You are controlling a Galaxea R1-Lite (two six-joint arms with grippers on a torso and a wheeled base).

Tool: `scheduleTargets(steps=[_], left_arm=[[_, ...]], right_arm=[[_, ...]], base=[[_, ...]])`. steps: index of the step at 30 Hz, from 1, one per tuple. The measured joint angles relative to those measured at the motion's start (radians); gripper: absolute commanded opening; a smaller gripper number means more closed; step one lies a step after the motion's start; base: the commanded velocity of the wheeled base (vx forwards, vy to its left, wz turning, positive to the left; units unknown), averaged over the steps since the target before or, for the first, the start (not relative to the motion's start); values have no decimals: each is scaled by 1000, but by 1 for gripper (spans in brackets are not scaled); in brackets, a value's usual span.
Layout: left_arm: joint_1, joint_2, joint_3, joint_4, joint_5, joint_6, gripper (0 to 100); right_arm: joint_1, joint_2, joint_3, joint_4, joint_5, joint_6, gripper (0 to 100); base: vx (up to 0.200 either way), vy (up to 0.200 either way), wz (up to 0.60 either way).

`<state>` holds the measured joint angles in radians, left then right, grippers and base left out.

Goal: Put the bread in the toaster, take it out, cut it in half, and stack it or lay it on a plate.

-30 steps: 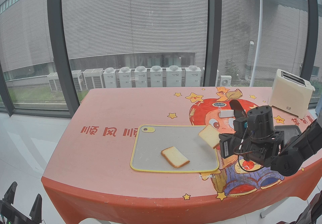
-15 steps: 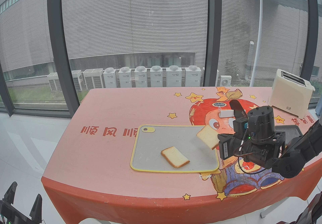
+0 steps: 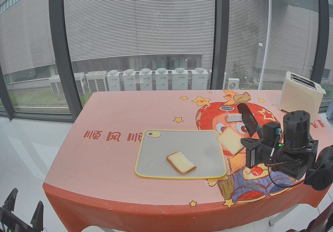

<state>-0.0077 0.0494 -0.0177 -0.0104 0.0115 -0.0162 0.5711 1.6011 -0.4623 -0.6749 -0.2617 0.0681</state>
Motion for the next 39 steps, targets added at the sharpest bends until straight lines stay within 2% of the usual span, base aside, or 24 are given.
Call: scheduleTargets(steps=[6, 9, 12, 25, 34, 39], left_arm=[[0, 0, 0, 0, 1, 1, 100], [0, 0, 0, 0, 1, 2, 100], [0, 0, 0, 0, 1, 2, 100], [0, 0, 0, 0, 1, 2, 100], [0, 0, 0, 0, 2, 0, 100], [0, 0, 0, 0, 2, 0, 100]], right_arm=[[-23, -80, 44, 0, -13, 0, 0], [-25, -115, 70, 2, -53, -2, 0], [-26, -148, 100, 3, -70, -4, 0], [-63, -362, 224, 18, -76, -9, 0], [-94, -541, 313, 44, -77, -80, 0], [-114, -679, 359, 151, -64, -91, 0]], base=[[0, 0, 0], [0, 0, 0], [0, 0, 0], [0, 0, 0], [0, 0, 0], [0, 0, 0]])
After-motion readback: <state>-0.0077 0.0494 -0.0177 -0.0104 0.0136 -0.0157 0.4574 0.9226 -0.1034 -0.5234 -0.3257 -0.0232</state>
